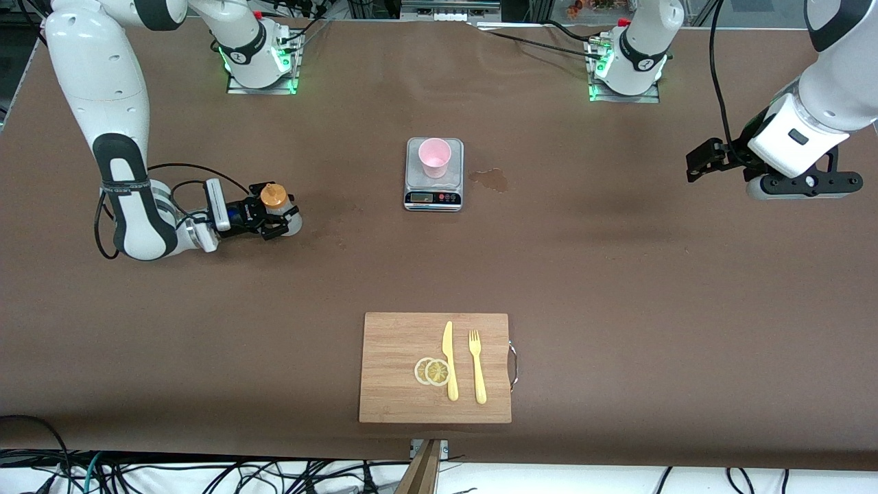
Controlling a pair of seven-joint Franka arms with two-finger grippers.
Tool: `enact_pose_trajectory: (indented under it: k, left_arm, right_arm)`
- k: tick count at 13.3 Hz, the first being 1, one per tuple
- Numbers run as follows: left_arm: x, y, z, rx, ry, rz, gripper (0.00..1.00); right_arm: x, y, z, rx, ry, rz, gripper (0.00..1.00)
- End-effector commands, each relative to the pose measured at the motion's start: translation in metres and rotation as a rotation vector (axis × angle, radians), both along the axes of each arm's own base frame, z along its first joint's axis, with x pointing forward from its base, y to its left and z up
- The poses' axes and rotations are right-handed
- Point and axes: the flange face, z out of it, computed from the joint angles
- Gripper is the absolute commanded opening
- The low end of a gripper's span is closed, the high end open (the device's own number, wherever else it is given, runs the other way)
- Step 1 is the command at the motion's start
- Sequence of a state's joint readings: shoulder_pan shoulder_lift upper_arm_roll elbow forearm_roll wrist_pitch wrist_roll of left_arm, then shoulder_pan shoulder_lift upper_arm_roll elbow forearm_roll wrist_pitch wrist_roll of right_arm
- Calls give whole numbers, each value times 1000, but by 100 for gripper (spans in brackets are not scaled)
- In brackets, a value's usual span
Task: Add sauce to pink cup with both arms
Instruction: 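Lift the sauce bottle with the right gripper toward the pink cup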
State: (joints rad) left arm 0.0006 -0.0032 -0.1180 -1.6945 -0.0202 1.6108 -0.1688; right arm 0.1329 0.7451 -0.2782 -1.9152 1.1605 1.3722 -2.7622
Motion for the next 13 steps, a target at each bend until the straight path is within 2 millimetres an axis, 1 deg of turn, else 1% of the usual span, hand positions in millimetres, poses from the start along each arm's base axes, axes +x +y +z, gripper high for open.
enact_pose_trajectory:
  k: [1,3,4,5,6,8,10,11,13]
  left_arm:
    - [-2,2,5,-23,5,-5,100]
    - [-2,2,5,-23,5,-3,100]
    - [-2,2,5,-23,6,-3,100]
    - [-2,2,5,-23,6,-3,100]
    - [-2,2,5,-23,6,-3,100]
    - [-2,2,5,-23,5,-5,100]
    - [-2,2,5,-23,5,-6,100]
    - [-2,2,5,-23,5,-6,100]
    - [-2,2,5,-23,5,-6,100]
  right_arm:
    - [4,28,16,61,-72,55,13]
    - [11,49,42,32,-71,79,13]
    - [17,55,56,-15,-69,82,13]
    - [23,66,73,-75,-84,89,13]
    - [26,73,84,-134,-88,97,13]
    - [27,94,92,-222,-70,106,12]
    - [30,108,108,-386,-22,97,12]
    - [29,121,118,-468,-2,96,12]
    - [27,144,129,-590,35,74,11]
